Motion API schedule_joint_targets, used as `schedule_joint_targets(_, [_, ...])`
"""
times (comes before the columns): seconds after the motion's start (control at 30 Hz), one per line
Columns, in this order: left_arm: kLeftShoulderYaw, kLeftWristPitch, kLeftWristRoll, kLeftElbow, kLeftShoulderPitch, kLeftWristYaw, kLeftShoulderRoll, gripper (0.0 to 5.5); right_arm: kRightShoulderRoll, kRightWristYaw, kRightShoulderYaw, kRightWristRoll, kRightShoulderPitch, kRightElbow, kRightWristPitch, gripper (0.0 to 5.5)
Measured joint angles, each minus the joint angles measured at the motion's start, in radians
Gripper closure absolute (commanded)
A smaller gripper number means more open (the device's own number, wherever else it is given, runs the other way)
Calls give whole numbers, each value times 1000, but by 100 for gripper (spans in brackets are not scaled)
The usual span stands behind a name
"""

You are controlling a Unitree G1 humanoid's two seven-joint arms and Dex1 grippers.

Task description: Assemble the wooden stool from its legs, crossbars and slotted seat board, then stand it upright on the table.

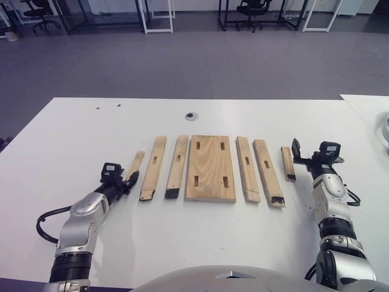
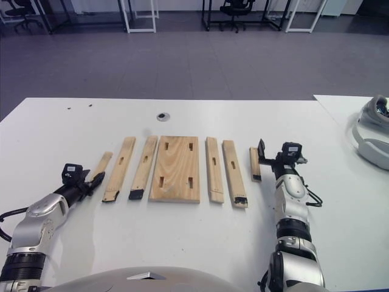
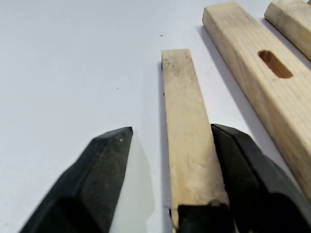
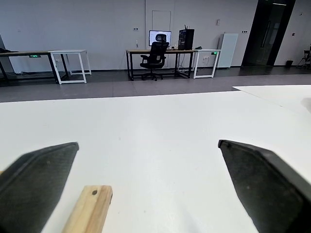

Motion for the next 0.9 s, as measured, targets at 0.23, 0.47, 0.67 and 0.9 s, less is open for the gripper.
schedule_joint_targets(0.23, [-2,-76,21,40,16,-22,19,420,3,44,42,8,5,-127,103,10])
schedule_joint_targets(0.47, [94,-254,-6,43,-163,24,0,421,31,125,48,201,-43,-349,373,10])
schedule_joint_targets(0.67, [-230,-336,33,-73,-461,-135,-119,421,282,109,79,700,-259,-625,761,63])
schedule_joint_targets(0.9, [-363,-348,52,-154,-470,-202,-160,421,362,17,71,832,-318,-658,857,190])
